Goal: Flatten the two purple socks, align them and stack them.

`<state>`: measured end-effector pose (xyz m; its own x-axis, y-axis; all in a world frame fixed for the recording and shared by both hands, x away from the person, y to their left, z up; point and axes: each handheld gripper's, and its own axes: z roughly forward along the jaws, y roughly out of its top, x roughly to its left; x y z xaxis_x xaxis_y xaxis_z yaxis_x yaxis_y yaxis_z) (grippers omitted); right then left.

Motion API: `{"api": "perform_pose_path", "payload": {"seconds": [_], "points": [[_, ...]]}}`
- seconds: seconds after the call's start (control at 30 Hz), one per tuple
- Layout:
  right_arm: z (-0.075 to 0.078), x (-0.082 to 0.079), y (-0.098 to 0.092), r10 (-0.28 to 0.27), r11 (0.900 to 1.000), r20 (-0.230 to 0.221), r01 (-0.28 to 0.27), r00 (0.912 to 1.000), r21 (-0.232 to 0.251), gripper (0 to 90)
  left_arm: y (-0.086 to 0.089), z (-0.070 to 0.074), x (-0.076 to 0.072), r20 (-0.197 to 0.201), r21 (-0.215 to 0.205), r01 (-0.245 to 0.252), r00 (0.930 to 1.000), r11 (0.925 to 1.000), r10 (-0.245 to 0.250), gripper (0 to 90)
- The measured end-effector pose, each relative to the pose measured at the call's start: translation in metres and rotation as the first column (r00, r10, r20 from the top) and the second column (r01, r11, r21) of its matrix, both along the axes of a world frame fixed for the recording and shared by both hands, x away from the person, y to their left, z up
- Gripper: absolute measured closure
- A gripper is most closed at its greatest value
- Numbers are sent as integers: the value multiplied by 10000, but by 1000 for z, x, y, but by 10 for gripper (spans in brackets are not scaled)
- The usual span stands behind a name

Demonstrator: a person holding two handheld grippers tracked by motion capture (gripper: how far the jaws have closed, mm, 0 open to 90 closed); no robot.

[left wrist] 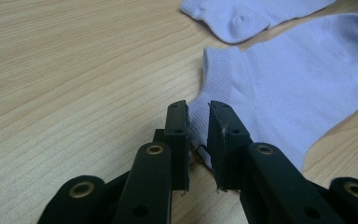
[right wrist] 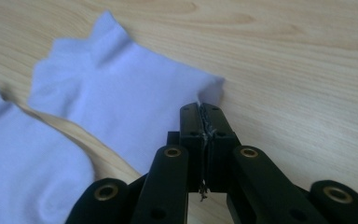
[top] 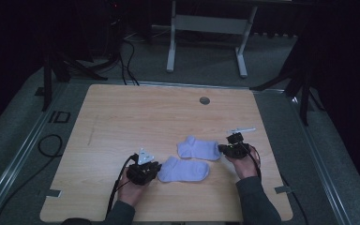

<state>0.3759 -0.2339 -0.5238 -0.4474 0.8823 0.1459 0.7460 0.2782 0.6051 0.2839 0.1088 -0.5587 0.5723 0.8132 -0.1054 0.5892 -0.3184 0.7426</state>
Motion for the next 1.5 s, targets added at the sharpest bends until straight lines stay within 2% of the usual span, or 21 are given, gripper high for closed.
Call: {"api": "perform_pose_path", "payload": {"seconds": [0.3, 0.4, 0.53, 0.63, 0.9, 0.93, 0.97, 1.03, 1.17, 1.27, 1.3, 1.33, 1.37, 1.43, 1.5], "points": [[-7, -5, -10, -276, 9965, 30, 278, 9996, -783, 838, 1, 2, -1, 68, -4, -36, 10000, 10000, 36, 780], [-1, -7, -12, -378, 9947, 373, 411, 9986, -944, 806, 2, 1, 0, 34, 21, -47, 10000, 10000, 47, 780], [13, -8, -6, 89, 9967, 865, -19, 9962, -806, 742, 1, 1, -1, 38, 23, -68, 10000, 10000, 68, 776], [19, -7, 5, 519, 9971, 1070, -454, 9929, -618, 710, 1, 0, -1, 21, 33, -58, 10000, 10000, 58, 776], [21, -1, 42, 1797, 9815, 1368, -1682, 9742, -918, 684, 0, 0, 0, 6, 24, -62, 10000, 10000, 62, 771], [21, -1, 42, 1797, 9815, 1368, -1682, 9742, -918, 684, 0, 0, 0, 6, 24, -62, 10000, 10000, 62, 769], [19, 1, 51, 2214, 9724, 1415, -2076, 9649, -1062, 685, 0, 0, 0, 14, 14, -56, 10000, 10000, 56, 769], [17, 3, 61, 2585, 9627, 1416, -2426, 9556, -1198, 691, 0, 0, 0, 17, 17, -55, 10000, 10000, 55, 769], [12, 6, 77, 3141, 9446, 1388, -2945, 9392, -1447, 719, 0, 1, 0, 14, 7, -80, 10000, 10000, 80, 769], [7, 9, 87, 3602, 9261, 1296, -3373, 9238, -1693, 724, 0, 0, 0, 12, 8, -71, 10000, 10000, 71, 769], [7, 9, 87, 3602, 9261, 1296, -3373, 9238, -1693, 724, 0, 0, 0, 12, 8, -71, 10000, 10000, 71, 769], [4, 9, 93, 3964, 9090, 1201, -3708, 9102, -1903, 722, 0, 0, 0, 2, 15, -61, 10000, 10000, 61, 769], [3, 10, 96, 4127, 8999, 1140, -3852, 9037, -2043, 717, 0, 0, 0, -8, 18, -58, 10000, 10000, 58, 769], [-1, 13, 101, 4229, 8927, 971, -3958, 9009, -2156, 699, 0, 0, 0, 5, 13, -50, 10000, 10000, 50, 769], [-4, 16, 105, 4262, 8902, 843, -4010, 9007, -2163, 674, 0, 0, 0, -2, 6, -59, 10000, 10000, 59, 769]]}}
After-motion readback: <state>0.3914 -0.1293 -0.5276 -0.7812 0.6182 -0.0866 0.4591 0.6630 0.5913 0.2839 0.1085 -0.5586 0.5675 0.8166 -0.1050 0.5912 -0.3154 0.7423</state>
